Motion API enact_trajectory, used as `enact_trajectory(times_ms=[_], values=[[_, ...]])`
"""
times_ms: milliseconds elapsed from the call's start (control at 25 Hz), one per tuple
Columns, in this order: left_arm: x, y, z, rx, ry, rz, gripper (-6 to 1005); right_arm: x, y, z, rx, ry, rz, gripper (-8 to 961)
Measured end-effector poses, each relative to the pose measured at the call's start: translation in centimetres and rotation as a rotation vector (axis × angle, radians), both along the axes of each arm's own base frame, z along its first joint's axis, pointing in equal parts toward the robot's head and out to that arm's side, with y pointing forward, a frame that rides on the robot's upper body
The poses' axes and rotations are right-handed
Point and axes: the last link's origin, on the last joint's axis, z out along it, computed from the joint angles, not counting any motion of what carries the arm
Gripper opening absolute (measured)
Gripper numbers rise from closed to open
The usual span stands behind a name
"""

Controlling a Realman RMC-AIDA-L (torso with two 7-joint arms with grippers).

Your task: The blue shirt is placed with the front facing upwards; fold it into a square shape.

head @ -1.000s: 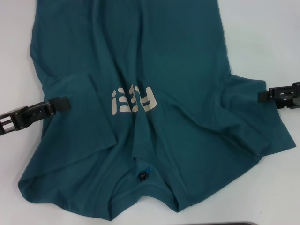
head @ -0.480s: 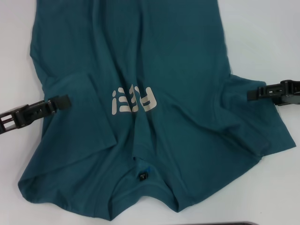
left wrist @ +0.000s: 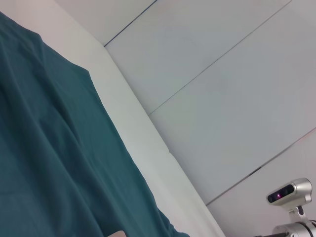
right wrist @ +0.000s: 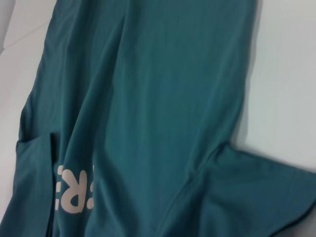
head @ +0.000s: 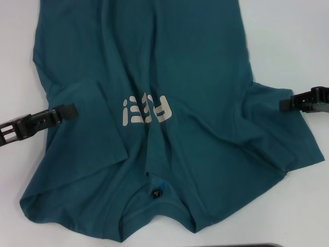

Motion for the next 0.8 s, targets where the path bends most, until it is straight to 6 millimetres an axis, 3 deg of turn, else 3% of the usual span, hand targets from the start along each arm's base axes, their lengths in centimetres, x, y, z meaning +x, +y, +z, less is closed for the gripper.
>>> enact_trajectory(times_ms=[280,440,640,800], values=[[0.0,0.0,0.0,-0.004,-0.002,0.004,947,0.1,0.0,0.2,0.003,-0.006,-0.003,375],[-0.1,-0.1,0.1,-0.005,-0.003,0.011,947,0.5,0.0,0.5,0.0,-0.025,-0.024,133],[-0.3,-0.2,0.1,-0.006,-0.003,0.017,948,0.9,0.4,2.0,0.044,-0.051,-0.065,13],[-0.3,-0.3,0.1,-0.009,-0.006,0.022,948,0.9,0.8,2.8,0.068,-0.069,-0.068,13]])
